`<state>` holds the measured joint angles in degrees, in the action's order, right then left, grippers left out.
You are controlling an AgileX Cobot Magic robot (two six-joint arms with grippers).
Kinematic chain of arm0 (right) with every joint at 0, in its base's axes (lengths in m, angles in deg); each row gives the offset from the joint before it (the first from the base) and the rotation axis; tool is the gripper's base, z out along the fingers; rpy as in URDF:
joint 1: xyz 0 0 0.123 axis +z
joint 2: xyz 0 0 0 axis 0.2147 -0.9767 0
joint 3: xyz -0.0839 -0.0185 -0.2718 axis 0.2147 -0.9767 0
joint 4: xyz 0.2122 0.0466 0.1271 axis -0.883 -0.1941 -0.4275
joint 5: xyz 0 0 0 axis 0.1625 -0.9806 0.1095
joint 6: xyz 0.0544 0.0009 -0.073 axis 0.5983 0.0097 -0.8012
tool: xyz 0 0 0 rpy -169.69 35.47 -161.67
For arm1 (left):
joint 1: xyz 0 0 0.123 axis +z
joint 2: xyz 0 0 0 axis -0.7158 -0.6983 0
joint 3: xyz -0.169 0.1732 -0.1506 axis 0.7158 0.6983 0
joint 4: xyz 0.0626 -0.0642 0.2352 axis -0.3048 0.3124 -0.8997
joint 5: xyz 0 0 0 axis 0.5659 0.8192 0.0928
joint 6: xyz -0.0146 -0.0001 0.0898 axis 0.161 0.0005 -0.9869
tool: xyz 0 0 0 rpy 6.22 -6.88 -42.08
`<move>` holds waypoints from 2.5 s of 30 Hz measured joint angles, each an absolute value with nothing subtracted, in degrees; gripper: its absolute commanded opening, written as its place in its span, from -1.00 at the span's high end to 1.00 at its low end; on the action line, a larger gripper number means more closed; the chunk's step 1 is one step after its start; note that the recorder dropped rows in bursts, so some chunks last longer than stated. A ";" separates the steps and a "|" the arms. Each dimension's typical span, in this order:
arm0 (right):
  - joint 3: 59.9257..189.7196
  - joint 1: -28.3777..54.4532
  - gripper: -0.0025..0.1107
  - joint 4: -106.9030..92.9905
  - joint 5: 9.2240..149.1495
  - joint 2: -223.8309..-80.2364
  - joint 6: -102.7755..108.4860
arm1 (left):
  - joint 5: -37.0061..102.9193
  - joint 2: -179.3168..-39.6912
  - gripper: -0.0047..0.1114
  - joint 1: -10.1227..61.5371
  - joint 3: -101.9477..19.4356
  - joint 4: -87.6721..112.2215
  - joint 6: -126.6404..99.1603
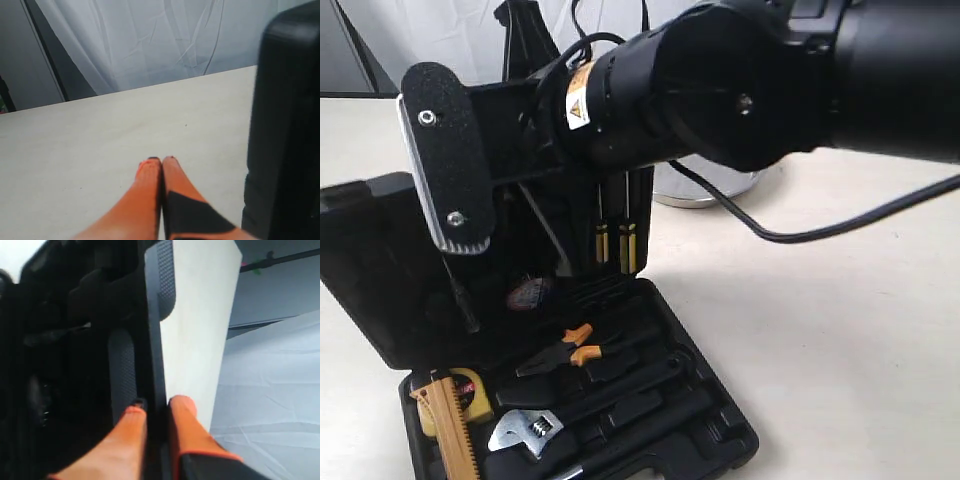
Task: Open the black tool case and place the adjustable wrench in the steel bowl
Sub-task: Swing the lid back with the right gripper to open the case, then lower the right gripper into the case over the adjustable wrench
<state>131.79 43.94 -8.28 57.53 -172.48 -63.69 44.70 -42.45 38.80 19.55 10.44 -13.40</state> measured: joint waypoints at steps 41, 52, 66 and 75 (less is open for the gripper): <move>131.78 37.58 0.97 -11.95 39.68 -186.81 -13.93 | 44.70 -42.45 0.91 38.80 19.55 10.44 -13.40; 131.46 41.78 0.66 -21.62 28.75 -186.93 -45.90 | 44.70 -42.45 0.91 38.80 19.55 10.44 -13.40; 130.54 44.51 0.31 -16.44 33.74 -190.23 -52.90 | 44.70 -42.45 0.91 38.80 19.55 10.44 -13.40; 130.22 44.75 0.31 -16.91 35.40 -191.89 -54.35 | 44.70 -42.45 0.91 38.80 19.55 10.44 -13.40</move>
